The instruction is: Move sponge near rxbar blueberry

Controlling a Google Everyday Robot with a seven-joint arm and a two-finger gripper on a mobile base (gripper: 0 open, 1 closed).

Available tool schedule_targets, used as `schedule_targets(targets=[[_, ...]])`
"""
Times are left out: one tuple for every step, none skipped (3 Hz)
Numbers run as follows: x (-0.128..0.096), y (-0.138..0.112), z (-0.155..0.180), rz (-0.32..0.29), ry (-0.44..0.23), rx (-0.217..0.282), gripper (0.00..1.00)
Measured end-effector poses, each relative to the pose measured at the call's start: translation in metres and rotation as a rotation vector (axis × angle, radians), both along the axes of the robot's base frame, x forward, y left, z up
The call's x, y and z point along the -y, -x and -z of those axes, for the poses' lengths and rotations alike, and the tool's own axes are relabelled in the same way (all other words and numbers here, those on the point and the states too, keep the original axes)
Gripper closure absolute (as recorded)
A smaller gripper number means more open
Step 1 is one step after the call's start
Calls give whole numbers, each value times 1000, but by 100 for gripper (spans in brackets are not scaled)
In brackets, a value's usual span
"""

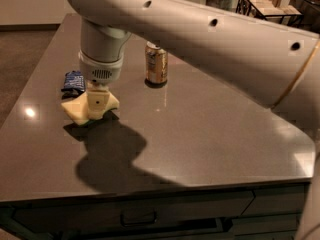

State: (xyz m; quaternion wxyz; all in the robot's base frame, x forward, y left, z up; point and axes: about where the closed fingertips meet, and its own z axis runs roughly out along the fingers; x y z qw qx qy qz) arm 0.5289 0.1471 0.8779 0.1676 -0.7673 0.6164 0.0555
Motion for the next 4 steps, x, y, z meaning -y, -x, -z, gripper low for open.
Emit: schedule_targets(targets=[[-15, -25, 4, 18, -2, 30, 100], [-16, -50, 6, 31, 1, 43, 82], [-11, -69, 8, 44, -3, 42, 59], [-7, -80, 9, 48, -10, 39, 36]])
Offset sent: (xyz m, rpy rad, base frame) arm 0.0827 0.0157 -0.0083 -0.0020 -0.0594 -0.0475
